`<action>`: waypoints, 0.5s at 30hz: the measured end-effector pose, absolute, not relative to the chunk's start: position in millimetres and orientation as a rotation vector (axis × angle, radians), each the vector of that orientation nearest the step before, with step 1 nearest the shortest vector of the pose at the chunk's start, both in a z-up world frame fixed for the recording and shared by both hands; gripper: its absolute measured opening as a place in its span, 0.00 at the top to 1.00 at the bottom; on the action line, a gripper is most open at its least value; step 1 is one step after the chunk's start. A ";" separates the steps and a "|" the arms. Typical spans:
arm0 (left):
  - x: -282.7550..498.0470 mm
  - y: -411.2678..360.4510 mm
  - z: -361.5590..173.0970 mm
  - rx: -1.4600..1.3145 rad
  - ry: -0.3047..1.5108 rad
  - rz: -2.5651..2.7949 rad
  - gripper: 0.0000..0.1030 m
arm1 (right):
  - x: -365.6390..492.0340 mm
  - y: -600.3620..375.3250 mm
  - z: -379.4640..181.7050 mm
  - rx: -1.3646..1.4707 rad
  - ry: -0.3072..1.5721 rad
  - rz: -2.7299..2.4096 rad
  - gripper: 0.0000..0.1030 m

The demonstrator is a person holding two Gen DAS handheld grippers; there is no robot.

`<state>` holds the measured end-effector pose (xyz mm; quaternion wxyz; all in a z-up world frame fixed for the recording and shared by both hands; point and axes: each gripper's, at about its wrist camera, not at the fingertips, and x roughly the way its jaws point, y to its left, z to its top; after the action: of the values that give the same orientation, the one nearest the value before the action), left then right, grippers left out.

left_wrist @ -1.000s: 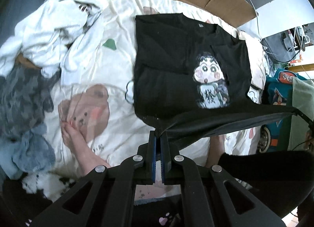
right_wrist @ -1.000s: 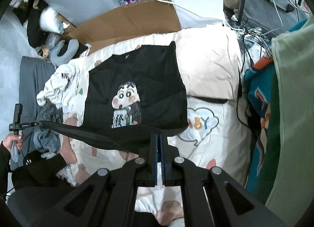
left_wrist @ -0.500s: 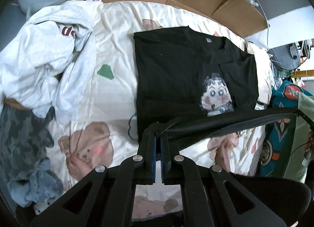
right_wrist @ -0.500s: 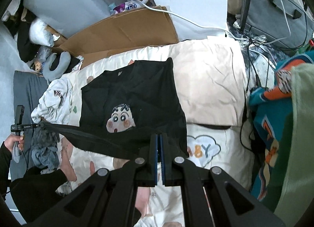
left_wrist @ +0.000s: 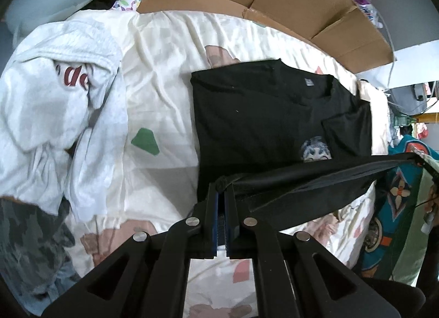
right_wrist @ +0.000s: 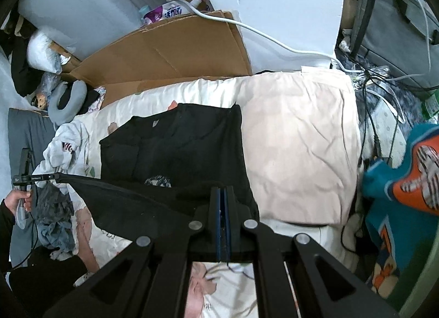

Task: Fold clothes
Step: 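Lift the hem with both grippers and carry it over toward the collar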

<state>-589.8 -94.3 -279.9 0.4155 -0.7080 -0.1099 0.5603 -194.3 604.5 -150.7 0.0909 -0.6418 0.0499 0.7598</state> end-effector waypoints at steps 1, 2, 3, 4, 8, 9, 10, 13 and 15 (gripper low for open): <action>-592.8 -89.8 -284.5 -1.782 -0.273 1.408 0.97 | -197.7 606.8 -155.1 -1.909 0.147 2.258 0.98; -595.9 -85.3 -289.0 -1.785 -0.270 1.409 0.97 | -200.6 609.0 -159.1 -1.911 0.144 2.257 0.98; -598.9 -80.8 -293.6 -1.789 -0.268 1.410 0.97 | -203.8 611.2 -163.4 -1.914 0.139 2.256 0.98; -601.7 -76.8 -297.3 -1.792 -0.265 1.412 0.97 | -207.9 613.8 -168.7 -1.919 0.133 2.253 0.98; -613.4 -60.2 -310.2 -1.802 -0.255 1.428 0.97 | -222.6 621.1 -186.6 -1.927 0.106 2.247 0.98; -616.4 -56.2 -313.1 -1.804 -0.254 1.431 0.97 | -226.8 623.5 -191.7 -1.929 0.099 2.244 0.98; -619.3 -52.4 -315.6 -1.805 -0.254 1.433 0.97 | -230.1 625.7 -195.6 -1.930 0.092 2.242 0.98; -627.3 -42.4 -320.8 -1.803 -0.258 1.432 0.97 | -238.7 630.6 -203.0 -1.930 0.083 2.240 0.98; -632.1 -39.1 -322.7 -1.806 -0.260 1.445 0.97 | -243.5 632.6 -204.8 -1.931 0.084 2.238 0.98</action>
<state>-632.1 -39.1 -322.7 0.3960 -0.7124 -0.1027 0.5702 -243.5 632.6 -204.8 0.0923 -0.6502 0.0285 0.7536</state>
